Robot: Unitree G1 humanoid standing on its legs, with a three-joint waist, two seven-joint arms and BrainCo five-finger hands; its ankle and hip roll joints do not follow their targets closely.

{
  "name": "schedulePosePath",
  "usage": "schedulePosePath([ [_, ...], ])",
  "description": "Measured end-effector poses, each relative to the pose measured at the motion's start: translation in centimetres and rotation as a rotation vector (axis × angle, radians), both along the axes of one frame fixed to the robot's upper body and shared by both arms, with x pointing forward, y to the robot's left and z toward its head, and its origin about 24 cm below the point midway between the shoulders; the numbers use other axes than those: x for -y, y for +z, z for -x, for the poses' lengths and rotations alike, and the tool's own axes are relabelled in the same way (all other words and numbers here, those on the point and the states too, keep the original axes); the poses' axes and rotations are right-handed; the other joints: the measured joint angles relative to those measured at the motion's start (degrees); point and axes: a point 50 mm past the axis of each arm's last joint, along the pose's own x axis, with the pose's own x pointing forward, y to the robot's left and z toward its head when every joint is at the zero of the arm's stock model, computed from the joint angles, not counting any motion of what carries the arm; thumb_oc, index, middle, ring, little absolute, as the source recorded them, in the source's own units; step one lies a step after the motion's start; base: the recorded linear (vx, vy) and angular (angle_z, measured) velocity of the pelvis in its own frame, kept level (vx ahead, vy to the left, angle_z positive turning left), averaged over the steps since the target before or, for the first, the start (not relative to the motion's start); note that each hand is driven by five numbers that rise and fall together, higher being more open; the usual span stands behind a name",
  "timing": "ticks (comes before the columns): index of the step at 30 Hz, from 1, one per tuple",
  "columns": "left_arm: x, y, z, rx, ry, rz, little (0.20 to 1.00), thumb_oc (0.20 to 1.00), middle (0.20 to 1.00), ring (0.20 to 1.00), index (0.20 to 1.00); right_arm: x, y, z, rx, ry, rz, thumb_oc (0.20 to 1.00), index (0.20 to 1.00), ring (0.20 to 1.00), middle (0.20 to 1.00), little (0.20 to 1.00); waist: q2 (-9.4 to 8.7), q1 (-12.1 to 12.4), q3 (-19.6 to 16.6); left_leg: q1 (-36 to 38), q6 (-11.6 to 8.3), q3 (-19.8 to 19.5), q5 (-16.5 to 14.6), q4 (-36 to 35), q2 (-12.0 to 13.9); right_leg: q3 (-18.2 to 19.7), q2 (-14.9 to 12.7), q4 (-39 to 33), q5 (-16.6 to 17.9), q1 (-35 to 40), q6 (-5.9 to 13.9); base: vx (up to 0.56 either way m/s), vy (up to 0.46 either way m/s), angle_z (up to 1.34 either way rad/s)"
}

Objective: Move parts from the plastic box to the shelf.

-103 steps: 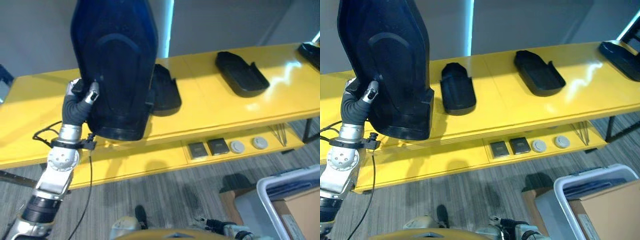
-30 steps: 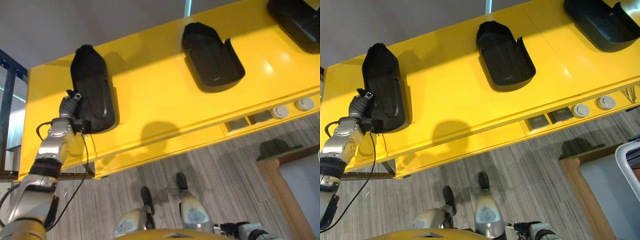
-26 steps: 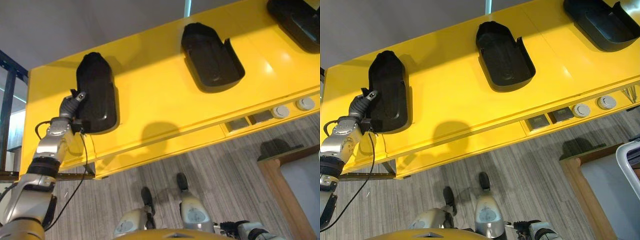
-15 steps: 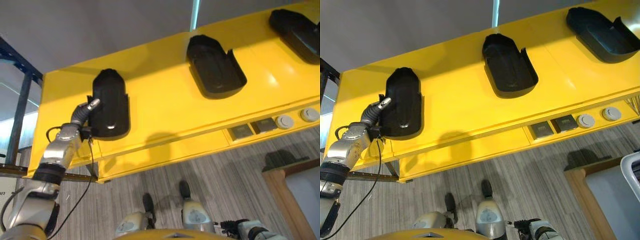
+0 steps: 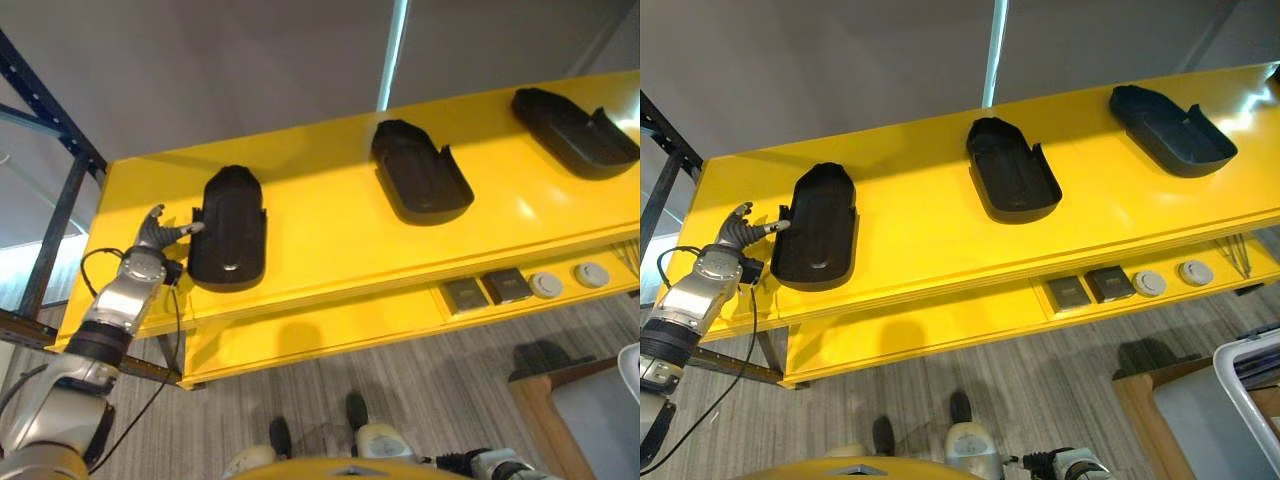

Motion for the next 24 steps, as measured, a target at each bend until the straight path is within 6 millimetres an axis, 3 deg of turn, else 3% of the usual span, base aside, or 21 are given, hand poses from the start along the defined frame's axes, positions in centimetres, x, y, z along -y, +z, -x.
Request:
schedulePosePath([
  [2, 0.3, 1.6, -0.2, 0.107, -0.016, 0.034, 1.000, 1.000, 1.000, 1.000, 1.000, -0.2, -0.1, 0.2, -0.003, -0.001, -0.006, 1.000, 1.000, 1.000, 1.000, 1.000, -0.80, 0.3, -0.7, 0.0, 0.01, 0.0, 0.0, 0.0, 0.0, -0.1, -0.1, 0.0, 0.1, 0.2, -0.01, -0.07, -0.036, 0.02],
  [6, 4.0, 6.0, 0.3, 0.377, -0.223, 0.199, 1.000, 1.000, 1.000, 1.000, 1.000, -1.0, -0.4, 0.6, -0.010, -0.009, -0.027, 1.000, 1.000, 1.000, 1.000, 1.000, -2.03, 1.4, -1.5, 0.1, 0.02, -0.3, -0.1, 0.0, 0.0, -0.3, -0.1, 0.0, 0.0, 0.6, -0.01, -0.04, -0.015, 0.03],
  [7, 6.4, 7.7, 2.1, 0.528, -0.360, 0.312, 0.824, 0.824, 0.824, 0.824, 0.824, -1.1, -0.4, 0.7, -0.009, -0.011, -0.025, 1.000, 1.000, 1.000, 1.000, 1.000, -2.08, 1.7, -1.5, 0.4, 0.09, -0.8, -0.1, 0.0, -0.1, -0.9, -0.3, 0.0, 0.0, 1.2, -0.04, -0.02, -0.005, 0.12],
  [8, 7.4, 8.2, 3.2, 0.588, -0.429, 0.372, 0.586, 0.586, 0.586, 0.586, 0.586, -1.0, -0.4, 0.7, -0.008, -0.020, -0.023, 1.000, 1.000, 1.000, 1.000, 1.000, -2.09, 1.7, -1.5, 0.6, 0.10, -1.3, -0.1, 0.0, -0.2, -1.3, -0.3, 0.0, -0.2, 1.6, -0.04, 0.00, 0.006, 0.19],
  [9, 8.4, 8.2, 4.4, 0.641, -0.493, 0.446, 0.200, 0.200, 0.200, 0.200, 0.200, -1.0, -0.5, 0.8, -0.005, -0.032, -0.015, 1.000, 1.000, 1.000, 1.000, 1.000, -2.07, 1.8, -1.5, 1.1, 0.16, -1.6, -0.2, 0.0, -0.2, -1.4, -0.3, 0.0, -0.5, 2.1, -0.02, 0.00, 0.005, 0.18],
  [12, 9.4, 6.3, 6.8, 0.702, -0.534, 0.596, 0.200, 0.200, 0.200, 0.200, 0.200, -0.8, -0.5, 1.3, -0.013, -0.034, 0.003, 1.000, 1.000, 1.000, 1.000, 1.000, -1.68, 4.0, -3.0, 1.1, 0.02, -2.1, -0.5, 0.0, -0.1, -1.7, -0.2, 0.0, -0.9, 2.4, 0.00, -0.06, 0.006, 0.11],
  [13, 9.7, 4.2, 7.6, 0.656, -0.542, 0.647, 0.200, 0.200, 0.200, 0.200, 0.200, -0.8, -0.6, 1.9, -0.026, -0.032, 0.007, 1.000, 1.000, 1.000, 1.000, 1.000, -1.63, 5.6, -3.2, 0.7, 0.23, -3.0, -0.1, 0.0, -0.1, -2.9, -0.2, 0.0, -0.9, 2.4, -0.13, -0.13, 0.005, 0.29],
  [16, 10.2, 1.8, 8.6, 0.558, -0.609, 0.642, 0.200, 0.200, 0.200, 0.200, 0.200, -0.8, -0.7, 2.0, -0.024, -0.019, 0.009, 1.000, 1.000, 1.000, 1.000, 1.000, -1.94, 8.4, -2.5, -0.5, 0.29, -3.7, 0.5, 0.0, 0.0, -4.3, -0.3, 0.0, -1.3, 2.0, -0.47, -0.11, 0.021, 0.30],
  [21, 10.8, 1.4, 9.9, 0.519, -0.824, 0.536, 0.200, 0.200, 0.200, 0.200, 0.200, -0.2, -0.6, 2.4, -0.045, -0.035, 0.028, 1.000, 1.000, 1.000, 1.000, 1.000, -1.16, 11.0, -1.6, -1.7, 0.29, -4.8, 0.5, 0.0, -0.2, -6.4, -1.1, 0.0, -1.5, 2.1, -0.28, -0.04, 0.052, 0.30],
  [24, 10.9, 1.5, 10.6, 0.530, -0.862, 0.453, 0.200, 0.200, 0.200, 0.200, 0.200, 0.1, -0.5, 2.5, -0.041, -0.064, 0.034, 1.000, 1.000, 1.000, 1.000, 1.000, -0.51, 11.2, -1.1, -2.2, 0.29, -5.3, 0.5, 0.0, -0.4, -7.3, -1.4, 0.0, -1.5, 2.0, -0.20, -0.03, 0.038, 0.16],
])
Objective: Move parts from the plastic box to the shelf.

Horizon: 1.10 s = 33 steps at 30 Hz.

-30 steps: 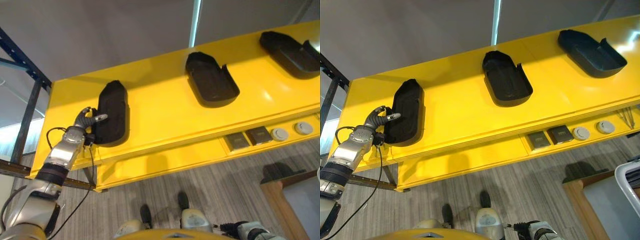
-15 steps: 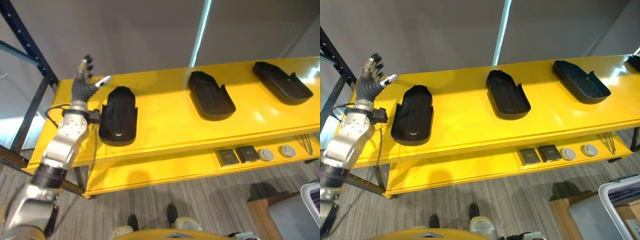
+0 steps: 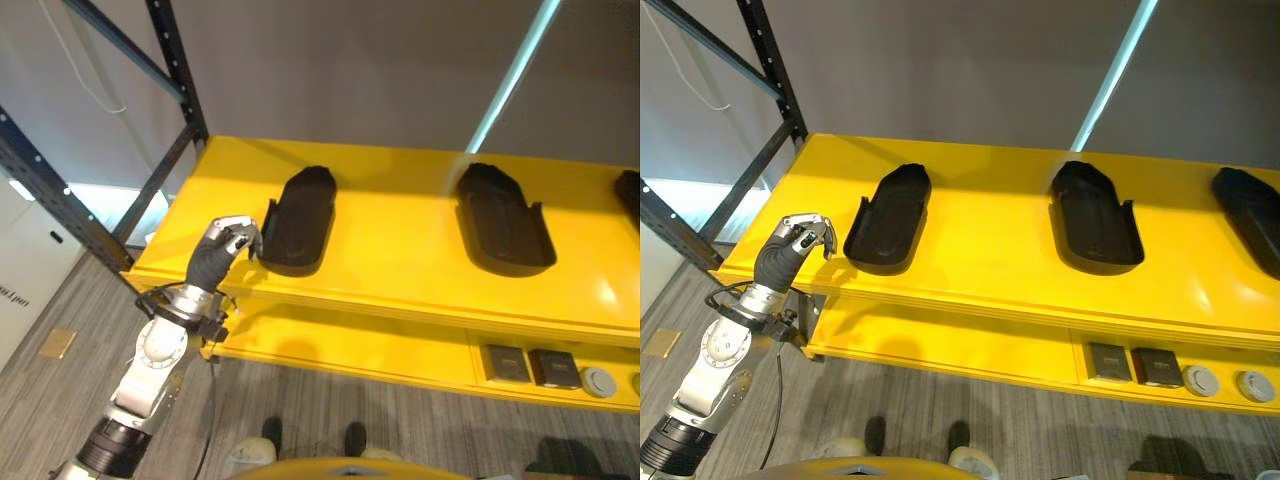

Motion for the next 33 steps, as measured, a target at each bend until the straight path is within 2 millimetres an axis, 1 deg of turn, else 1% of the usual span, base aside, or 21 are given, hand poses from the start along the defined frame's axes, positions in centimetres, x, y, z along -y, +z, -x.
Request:
schedulePosePath([
  [2, -0.5, -0.3, 0.5, 0.010, 0.020, -0.041, 0.200, 0.200, 0.200, 0.200, 0.200, 0.3, 0.1, 0.1, 0.006, -0.024, 0.013, 1.000, 1.000, 1.000, 1.000, 1.000, 0.50, 0.4, 0.5, -0.1, 0.01, -0.4, 0.0, 0.0, 0.0, -0.1, 0.0, 0.0, 0.0, 0.0, 0.04, -0.05, 0.034, 0.09],
  [5, -1.2, -1.4, 1.2, -0.037, 0.039, -0.089, 0.200, 0.200, 0.200, 0.200, 0.200, 0.6, 0.2, 0.1, 0.014, -0.057, 0.020, 1.000, 1.000, 1.000, 1.000, 1.000, 1.23, 0.3, 0.9, -1.0, 0.02, -1.1, 0.1, 0.0, 0.0, -0.9, 0.1, 0.0, -0.2, -0.6, 0.04, -0.04, 0.024, 0.11],
  [7, -1.3, -1.9, 1.4, -0.061, 0.038, -0.097, 0.200, 0.200, 0.200, 0.200, 0.200, 1.1, 0.3, 0.1, 0.015, -0.062, 0.029, 1.000, 1.000, 1.000, 1.000, 1.000, 1.96, 0.9, 1.3, -1.2, 0.15, -1.1, 1.1, 0.0, 0.2, -1.5, 0.1, 0.0, -0.3, -0.6, 0.04, -0.02, 0.018, 0.04],
  [9, -1.6, -3.8, 1.8, -0.145, 0.046, -0.115, 0.200, 0.200, 0.200, 0.200, 0.200, 1.4, 0.5, -0.5, 0.039, -0.077, 0.034, 1.000, 1.000, 1.000, 1.000, 1.000, 2.90, 0.8, 1.8, -1.0, 0.10, -1.1, 1.2, 0.0, 0.1, -1.5, 0.1, 0.0, -0.5, -0.3, 0.23, 0.00, 0.008, 0.03],
  [10, -1.8, -5.7, 2.2, -0.226, 0.049, -0.140, 0.200, 0.200, 0.200, 0.200, 0.200, 1.1, 0.5, -0.9, 0.048, -0.076, 0.034, 1.000, 1.000, 1.000, 1.000, 1.000, 3.41, 0.8, 2.0, -0.8, 0.08, -1.2, 1.2, 0.0, 0.1, -1.7, 0.0, 0.0, -0.7, 0.0, 0.40, 0.00, 0.017, 0.10],
  [12, -2.0, -7.0, 2.6, -0.282, 0.058, -0.153, 0.200, 0.200, 0.200, 0.200, 0.200, 1.4, 0.6, -1.1, 0.054, -0.075, 0.045, 1.000, 1.000, 1.000, 1.000, 1.000, 3.53, 0.9, 2.1, -0.7, 0.06, -1.2, 1.2, 0.0, 0.1, -1.8, 0.1, 0.0, -0.7, -0.1, 0.49, 0.00, 0.014, 0.08],
  [15, -1.7, -7.1, 2.9, -0.273, 0.044, -0.145, 0.200, 0.200, 0.200, 0.200, 0.200, 1.4, 0.6, -1.3, 0.072, -0.089, 0.045, 1.000, 1.000, 1.000, 1.000, 1.000, 3.55, 1.3, 2.1, -0.8, 0.20, -1.2, 1.5, 0.0, 0.1, -2.0, 0.1, 0.0, -0.7, -0.2, 0.50, 0.03, 0.000, 0.05],
  [19, -1.3, -6.8, 2.9, -0.239, 0.018, -0.132, 0.200, 0.200, 0.200, 0.200, 0.200, 1.2, 0.6, -1.5, 0.078, -0.098, 0.040, 1.000, 1.000, 1.000, 1.000, 1.000, 3.56, 0.8, 2.1, -0.4, -0.10, -1.1, 1.4, 0.0, 0.1, -1.8, 0.1, 0.0, -0.7, 0.1, 0.54, 0.09, -0.029, -0.04],
  [20, -1.2, -6.8, 2.9, -0.240, 0.017, -0.130, 0.200, 0.200, 0.200, 0.200, 0.200, 1.2, 0.6, -1.3, 0.073, -0.098, 0.040, 1.000, 1.000, 1.000, 1.000, 1.000, 3.52, 0.3, 2.1, -0.3, -0.47, -1.1, 1.0, 0.0, 0.1, -1.8, 0.1, 0.0, -1.1, 0.1, 0.90, 0.07, -0.027, -0.05],
  [23, -0.9, -6.9, 3.0, -0.247, 0.016, -0.123, 0.200, 0.200, 0.200, 0.200, 0.200, 1.1, 0.5, -1.2, 0.071, -0.099, 0.034, 1.000, 1.000, 1.000, 1.000, 1.000, 3.51, -0.6, 2.1, -0.2, -0.66, -0.8, 0.8, 0.0, 0.2, -1.5, 0.2, 0.0, -1.1, 0.0, 0.95, 0.05, -0.026, -0.07],
  [26, -0.5, -7.1, 3.1, -0.256, 0.001, -0.114, 0.200, 0.200, 0.200, 0.200, 0.200, 1.1, 0.5, -1.2, 0.071, -0.099, 0.028, 1.000, 1.000, 1.000, 1.000, 1.000, 3.42, -1.0, 2.1, -0.6, -0.45, -0.2, 0.6, 0.0, 0.3, -0.8, 0.2, 0.0, -1.0, -0.8, 0.82, -0.01, -0.036, -0.11],
  [30, -0.4, -6.8, 2.7, -0.245, 0.029, -0.095, 0.200, 0.200, 0.200, 0.200, 0.200, 1.0, 0.6, -2.0, 0.090, -0.092, 0.020, 1.000, 1.000, 1.000, 1.000, 1.000, 3.03, -1.5, 2.7, -3.3, -0.22, 0.6, 1.3, 0.0, 0.3, 0.0, 0.3, 0.0, 0.1, -3.8, 0.82, -0.09, -0.026, -0.11],
  [32, 0.0, -6.5, 2.2, -0.228, 0.022, -0.091, 0.200, 0.200, 0.200, 0.200, 0.200, 0.9, 0.7, -2.6, 0.106, -0.092, 0.014, 1.000, 1.000, 1.000, 1.000, 1.000, 2.82, -1.7, 3.8, -4.2, -0.09, 0.7, 2.1, 0.0, 0.3, 0.1, 0.3, 0.0, 0.4, -4.8, 0.80, -0.06, -0.019, -0.03],
  [33, 0.2, -6.2, 1.6, -0.213, 0.023, -0.087, 0.200, 0.200, 0.200, 0.200, 0.200, 0.9, 0.9, -3.3, 0.126, -0.092, 0.011, 1.000, 1.000, 1.000, 1.000, 1.000, 2.76, -1.9, 4.8, -5.2, -0.50, 0.8, 2.2, 0.0, 0.3, 0.3, 0.3, 0.0, 0.8, -5.9, 0.71, 0.00, 0.000, 0.00],
])
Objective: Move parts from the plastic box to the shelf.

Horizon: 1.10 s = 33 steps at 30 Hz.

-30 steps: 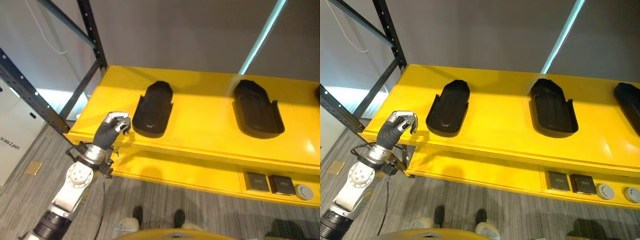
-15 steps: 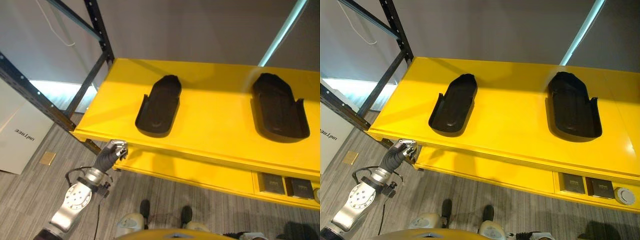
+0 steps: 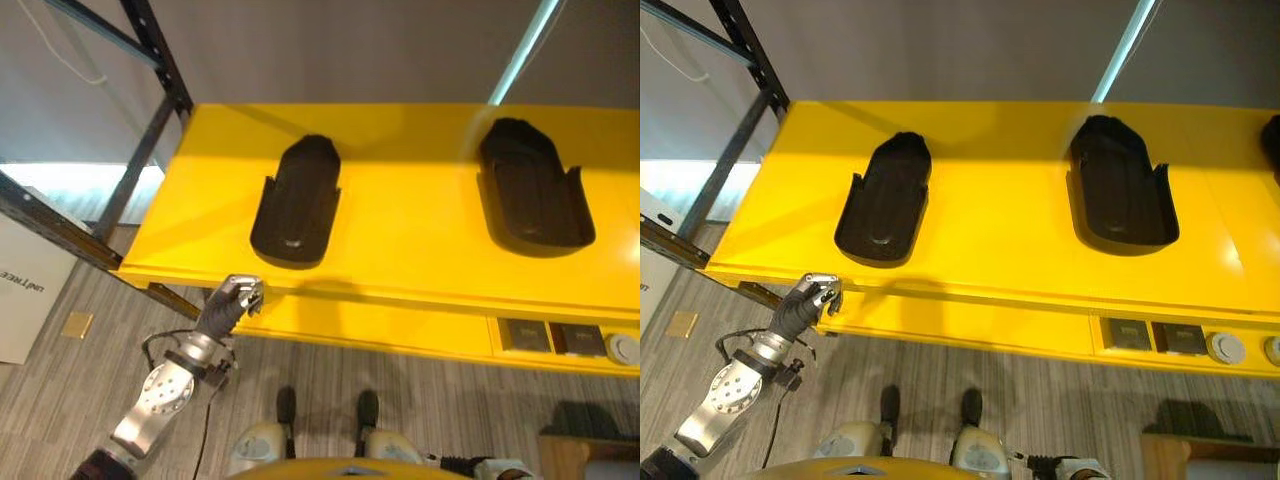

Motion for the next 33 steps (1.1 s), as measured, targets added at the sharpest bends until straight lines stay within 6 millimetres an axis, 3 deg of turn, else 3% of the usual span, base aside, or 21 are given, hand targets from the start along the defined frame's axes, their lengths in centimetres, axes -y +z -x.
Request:
schedulePosePath([
  [9, 0.4, 1.1, -1.0, 0.060, 0.092, 0.057, 0.200, 0.200, 0.200, 0.200, 0.200, -0.4, 0.1, -1.1, 0.092, -0.069, 0.000, 1.000, 1.000, 1.000, 1.000, 1.000, 0.36, -2.9, 3.2, 0.3, -0.18, 1.4, -0.1, 0.0, 0.1, 1.4, 0.1, 0.0, 0.4, -0.3, 0.04, 0.02, -0.007, -0.07],
  [12, 0.7, 2.3, -1.9, 0.124, 0.107, 0.072, 0.200, 0.200, 0.200, 0.200, 0.200, -0.4, 0.1, -1.3, 0.106, -0.061, 0.002, 1.000, 1.000, 1.000, 1.000, 1.000, 0.60, -3.7, 4.2, 0.3, -0.19, 1.5, -0.1, 0.0, 0.1, 1.6, 0.2, 0.0, 0.4, -0.4, 0.03, 0.01, -0.007, -0.01],
  [33, 1.6, 4.4, -4.5, 0.216, 0.237, 0.126, 0.200, 0.200, 0.200, 0.200, 0.200, -0.9, 0.5, -2.9, 0.173, -0.007, 0.010, 1.000, 1.000, 1.000, 1.000, 1.000, -0.33, -5.7, 6.8, 0.2, -0.37, 4.3, -0.4, 0.0, 0.7, 4.3, 0.9, 0.0, 1.0, -1.8, -0.08, 0.00, -0.002, -0.06],
])
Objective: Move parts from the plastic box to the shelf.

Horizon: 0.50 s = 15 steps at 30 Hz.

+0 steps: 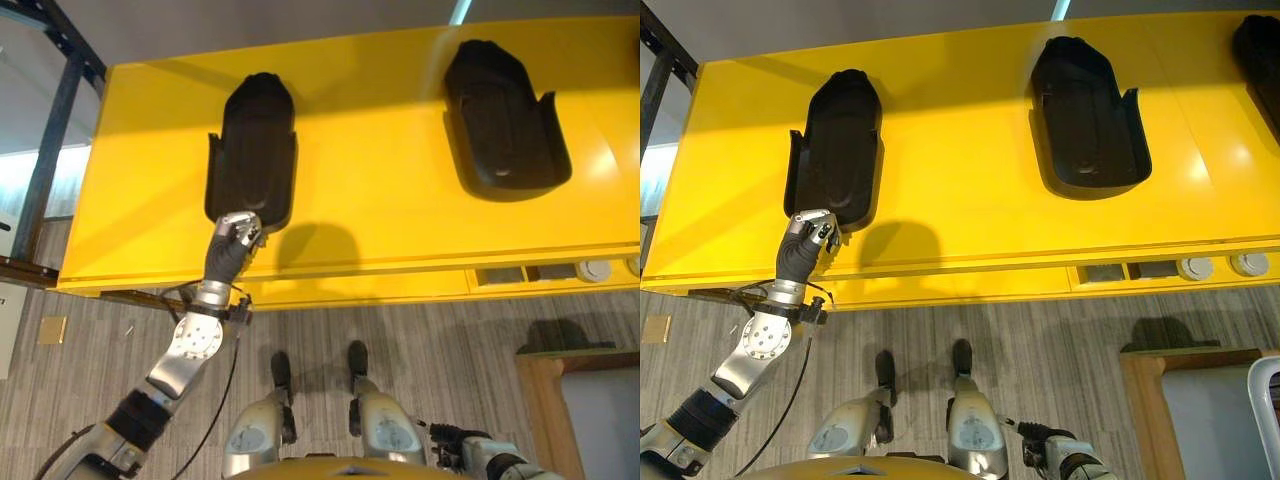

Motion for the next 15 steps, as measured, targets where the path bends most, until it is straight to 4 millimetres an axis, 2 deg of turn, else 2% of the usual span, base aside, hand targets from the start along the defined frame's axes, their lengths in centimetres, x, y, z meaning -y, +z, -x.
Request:
schedulePosePath([
  [5, -0.1, 0.1, -0.3, 0.006, 0.028, 0.011, 0.200, 0.200, 0.200, 0.200, 0.200, -0.1, 0.0, -0.1, 0.004, 0.002, -0.002, 1.000, 1.000, 1.000, 1.000, 1.000, -0.06, -0.5, 0.0, 0.4, 0.31, 0.1, 0.2, 0.0, 0.0, -0.1, 0.0, 0.0, 0.0, 0.4, -0.05, -0.02, -0.002, 0.00],
  [10, -1.1, -0.8, 0.4, 0.008, 0.118, 0.023, 0.200, 0.200, 0.200, 0.200, 0.200, -0.2, -0.1, 0.0, 0.003, 0.002, -0.004, 1.000, 1.000, 1.000, 1.000, 1.000, -0.10, -0.2, 0.0, 3.4, -0.12, -0.4, -0.5, 0.0, 0.1, -0.9, 0.0, 0.0, -0.2, 3.9, -0.26, -0.01, -0.010, 0.04],
  [11, -1.4, -0.9, 0.6, 0.014, 0.142, 0.026, 0.247, 0.247, 0.247, 0.247, 0.247, -0.2, -0.1, 0.1, -0.003, 0.000, -0.006, 1.000, 1.000, 1.000, 1.000, 1.000, -0.10, -0.1, -0.2, 3.9, -0.14, -0.7, -0.6, 0.0, 0.1, -1.4, 0.0, 0.0, -0.3, 4.6, -0.32, -0.01, -0.027, 0.21],
  [12, -2.0, -0.9, 1.0, 0.031, 0.181, 0.019, 0.686, 0.686, 0.686, 0.686, 0.686, -0.2, -0.2, 0.6, -0.016, -0.006, -0.009, 1.000, 1.000, 1.000, 1.000, 1.000, -0.35, 0.5, -0.9, 4.2, -0.05, -1.4, -1.0, 0.0, 0.1, -1.7, 0.0, 0.0, -1.1, 5.4, -0.23, 0.00, -0.020, 0.23],
  [13, -2.5, -1.0, 1.6, 0.045, 0.225, 0.007, 0.774, 0.774, 0.774, 0.774, 0.774, -0.2, -0.4, 1.3, -0.041, -0.013, -0.014, 1.000, 1.000, 1.000, 1.000, 1.000, -0.55, 2.2, -2.8, 4.4, -0.03, -1.7, -1.1, 0.0, 0.2, -2.0, 0.0, 0.0, -1.4, 5.7, -0.27, 0.00, -0.042, 0.21],
  [14, -2.9, -1.5, 2.1, 0.028, 0.253, 0.001, 1.000, 1.000, 1.000, 1.000, 1.000, -0.2, -0.7, 2.1, -0.072, -0.020, -0.018, 1.000, 1.000, 1.000, 1.000, 1.000, -0.92, 3.3, -5.3, 5.0, -0.08, -1.8, -1.2, 0.0, 0.2, -2.2, 0.0, 0.0, -1.5, 6.1, -0.43, -0.01, -0.050, 0.20],
  [15, -3.4, -2.4, 2.7, -0.008, 0.291, -0.011, 1.000, 1.000, 1.000, 1.000, 1.000, -0.4, -0.7, 1.9, -0.074, -0.014, -0.025, 1.000, 1.000, 1.000, 1.000, 1.000, -1.09, 4.4, -6.9, 5.5, -0.21, -2.7, -1.3, 0.0, 0.1, -3.2, -0.1, 0.2, -1.5, 7.4, -0.49, -0.01, -0.062, 0.31],
])
